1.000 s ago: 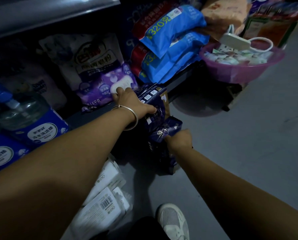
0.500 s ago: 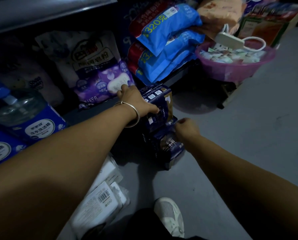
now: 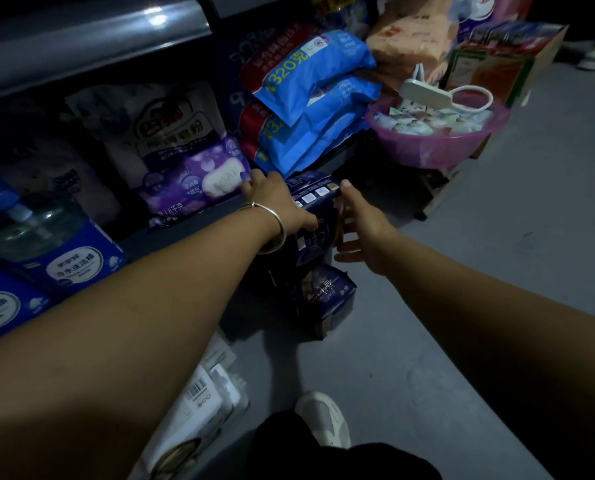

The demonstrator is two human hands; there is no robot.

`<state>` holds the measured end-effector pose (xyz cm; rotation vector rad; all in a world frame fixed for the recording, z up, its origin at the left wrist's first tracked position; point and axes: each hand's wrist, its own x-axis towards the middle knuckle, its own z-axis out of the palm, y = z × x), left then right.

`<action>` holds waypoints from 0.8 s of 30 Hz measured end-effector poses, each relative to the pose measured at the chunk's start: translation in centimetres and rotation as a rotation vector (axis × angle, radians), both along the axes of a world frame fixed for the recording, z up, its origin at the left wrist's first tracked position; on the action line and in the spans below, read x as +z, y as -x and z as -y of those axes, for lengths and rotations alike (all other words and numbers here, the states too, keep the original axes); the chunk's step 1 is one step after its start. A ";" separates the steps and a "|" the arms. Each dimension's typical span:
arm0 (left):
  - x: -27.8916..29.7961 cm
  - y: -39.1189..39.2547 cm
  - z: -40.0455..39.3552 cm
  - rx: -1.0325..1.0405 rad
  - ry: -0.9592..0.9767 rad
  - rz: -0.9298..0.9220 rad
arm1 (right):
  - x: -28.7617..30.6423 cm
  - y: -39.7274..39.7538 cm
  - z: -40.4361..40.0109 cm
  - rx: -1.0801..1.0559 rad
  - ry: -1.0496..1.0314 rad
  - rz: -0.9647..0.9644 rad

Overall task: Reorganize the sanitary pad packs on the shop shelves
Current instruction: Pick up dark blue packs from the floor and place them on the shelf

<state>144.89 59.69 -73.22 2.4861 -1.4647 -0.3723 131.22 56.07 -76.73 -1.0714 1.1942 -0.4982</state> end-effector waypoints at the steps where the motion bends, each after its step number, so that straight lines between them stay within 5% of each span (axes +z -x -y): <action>1: 0.2 -0.5 0.1 0.021 0.018 0.009 | 0.4 -0.7 0.1 0.006 0.012 0.012; 16: -3.1 -7.7 2.3 0.169 0.226 -0.191 | -1.7 -9.3 5.3 -0.004 0.209 -0.090; 20: -3.3 -7.7 2.9 0.210 0.343 -0.358 | -0.5 -9.9 5.4 -0.049 0.148 0.049; 24: -5.9 -8.3 2.4 0.228 0.163 -0.452 | -0.5 -10.1 6.3 -0.192 0.396 0.006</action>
